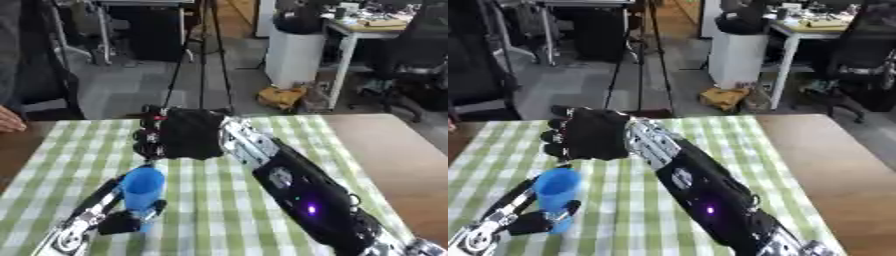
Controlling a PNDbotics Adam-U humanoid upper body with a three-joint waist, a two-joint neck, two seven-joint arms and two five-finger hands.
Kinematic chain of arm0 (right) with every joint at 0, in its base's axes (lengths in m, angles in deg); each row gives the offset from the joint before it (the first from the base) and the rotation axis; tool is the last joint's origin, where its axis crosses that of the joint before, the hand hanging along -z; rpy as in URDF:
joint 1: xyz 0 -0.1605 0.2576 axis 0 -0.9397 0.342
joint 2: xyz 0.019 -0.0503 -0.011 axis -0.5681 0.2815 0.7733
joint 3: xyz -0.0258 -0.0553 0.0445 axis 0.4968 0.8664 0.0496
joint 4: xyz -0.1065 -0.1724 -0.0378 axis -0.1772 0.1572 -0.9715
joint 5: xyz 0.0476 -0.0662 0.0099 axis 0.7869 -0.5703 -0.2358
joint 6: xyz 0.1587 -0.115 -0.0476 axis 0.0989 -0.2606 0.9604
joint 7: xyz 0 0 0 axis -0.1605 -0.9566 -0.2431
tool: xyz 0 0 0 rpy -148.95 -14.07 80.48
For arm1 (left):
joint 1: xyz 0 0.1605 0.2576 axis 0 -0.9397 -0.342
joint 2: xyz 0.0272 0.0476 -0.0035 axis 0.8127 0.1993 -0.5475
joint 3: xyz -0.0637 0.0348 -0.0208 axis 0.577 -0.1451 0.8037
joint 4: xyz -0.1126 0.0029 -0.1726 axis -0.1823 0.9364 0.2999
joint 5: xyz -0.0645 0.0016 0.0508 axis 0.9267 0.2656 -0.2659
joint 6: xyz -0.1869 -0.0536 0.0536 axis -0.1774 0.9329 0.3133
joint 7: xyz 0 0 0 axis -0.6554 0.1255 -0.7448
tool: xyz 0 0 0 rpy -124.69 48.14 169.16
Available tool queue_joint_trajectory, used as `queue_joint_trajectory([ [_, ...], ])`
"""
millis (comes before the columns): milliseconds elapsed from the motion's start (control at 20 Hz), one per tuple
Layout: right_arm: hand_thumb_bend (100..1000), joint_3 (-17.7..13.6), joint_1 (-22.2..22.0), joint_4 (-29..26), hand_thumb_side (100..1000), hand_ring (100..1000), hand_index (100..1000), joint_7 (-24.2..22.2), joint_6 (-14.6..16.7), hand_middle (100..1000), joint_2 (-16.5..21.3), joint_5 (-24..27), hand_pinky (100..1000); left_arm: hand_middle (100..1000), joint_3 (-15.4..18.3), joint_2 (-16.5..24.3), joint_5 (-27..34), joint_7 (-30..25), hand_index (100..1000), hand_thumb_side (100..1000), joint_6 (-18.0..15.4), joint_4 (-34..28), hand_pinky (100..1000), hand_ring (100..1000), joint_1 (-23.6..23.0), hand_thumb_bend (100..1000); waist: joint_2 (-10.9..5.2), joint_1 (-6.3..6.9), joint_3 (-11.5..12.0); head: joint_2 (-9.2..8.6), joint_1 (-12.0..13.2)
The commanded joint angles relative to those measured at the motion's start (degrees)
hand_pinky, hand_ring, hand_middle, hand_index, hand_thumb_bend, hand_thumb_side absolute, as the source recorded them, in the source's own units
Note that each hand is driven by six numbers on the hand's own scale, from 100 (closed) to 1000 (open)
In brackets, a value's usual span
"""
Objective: Pour the contents of one cup into another cup.
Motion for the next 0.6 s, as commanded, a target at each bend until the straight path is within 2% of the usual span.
queue_joint_trajectory([
  [50,312,-0.65,1.46,-0.37,184,618,764,3.55,3.77,664,0.13,-0.16,739,609,0.52,0.27,-0.16,0.08,741,530,-0.18,-0.55,460,533,0.77,205,-0.72,0.25,0.00,0.00,-0.26],
  [600,303,-0.71,1.46,-0.27,184,619,757,3.56,3.75,661,0.11,0.03,742,609,0.56,0.28,-0.17,0.12,740,530,-0.22,-0.50,459,533,0.80,205,-0.71,0.25,0.03,-0.06,-0.18],
])
